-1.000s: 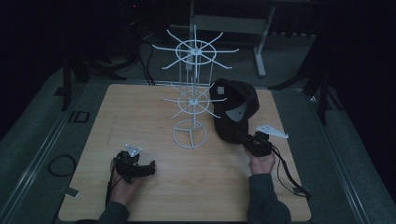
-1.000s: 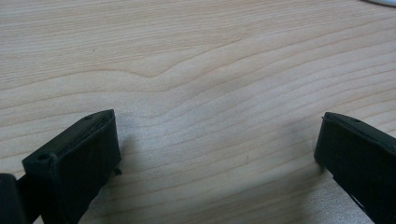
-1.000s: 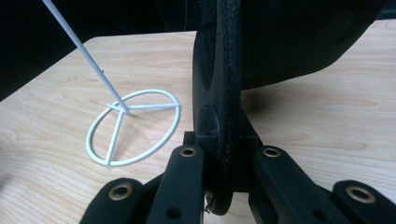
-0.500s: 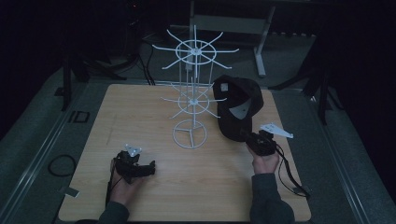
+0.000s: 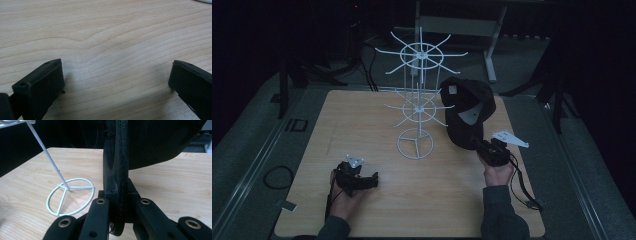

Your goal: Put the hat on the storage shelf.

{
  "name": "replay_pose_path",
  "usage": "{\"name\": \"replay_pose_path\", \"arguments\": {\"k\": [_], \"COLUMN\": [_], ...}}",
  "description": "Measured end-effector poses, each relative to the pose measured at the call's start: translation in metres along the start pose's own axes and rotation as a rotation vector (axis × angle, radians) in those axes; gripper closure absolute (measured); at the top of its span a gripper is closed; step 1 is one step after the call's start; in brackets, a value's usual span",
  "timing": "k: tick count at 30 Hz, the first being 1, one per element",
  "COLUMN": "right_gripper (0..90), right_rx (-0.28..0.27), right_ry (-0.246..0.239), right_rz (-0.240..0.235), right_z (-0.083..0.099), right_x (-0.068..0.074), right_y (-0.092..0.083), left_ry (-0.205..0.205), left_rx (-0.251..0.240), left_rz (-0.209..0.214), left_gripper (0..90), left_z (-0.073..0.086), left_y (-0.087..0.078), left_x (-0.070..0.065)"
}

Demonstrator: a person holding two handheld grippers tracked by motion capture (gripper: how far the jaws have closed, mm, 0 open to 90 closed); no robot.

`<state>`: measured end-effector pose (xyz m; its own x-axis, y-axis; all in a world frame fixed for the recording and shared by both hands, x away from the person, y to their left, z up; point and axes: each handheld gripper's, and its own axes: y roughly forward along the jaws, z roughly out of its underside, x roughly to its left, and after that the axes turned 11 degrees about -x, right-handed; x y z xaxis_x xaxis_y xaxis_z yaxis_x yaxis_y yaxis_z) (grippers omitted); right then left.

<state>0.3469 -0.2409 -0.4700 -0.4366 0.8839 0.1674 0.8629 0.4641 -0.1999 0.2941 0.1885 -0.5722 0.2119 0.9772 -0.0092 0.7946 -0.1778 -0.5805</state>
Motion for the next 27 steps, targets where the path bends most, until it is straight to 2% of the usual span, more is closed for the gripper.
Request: {"name": "replay_pose_path", "arguments": {"k": [9,27], "right_gripper": [86.0,86.1], "right_rx": [-0.015,-0.06], "right_ry": [0.006,-0.037], "right_rz": [0.002,0.01], "right_z": [-0.003,-0.018], "right_x": [0.0,0.005], "right_y": [-0.004,-0.012], "left_ry": [0.0,0.0], "left_rx": [0.0,0.0], "left_rz": [0.0,0.0], "left_gripper": [0.1,0.1], "left_z": [0.0,0.0], "left_y": [0.0,0.0], "left_x": [0.0,0.0]}}
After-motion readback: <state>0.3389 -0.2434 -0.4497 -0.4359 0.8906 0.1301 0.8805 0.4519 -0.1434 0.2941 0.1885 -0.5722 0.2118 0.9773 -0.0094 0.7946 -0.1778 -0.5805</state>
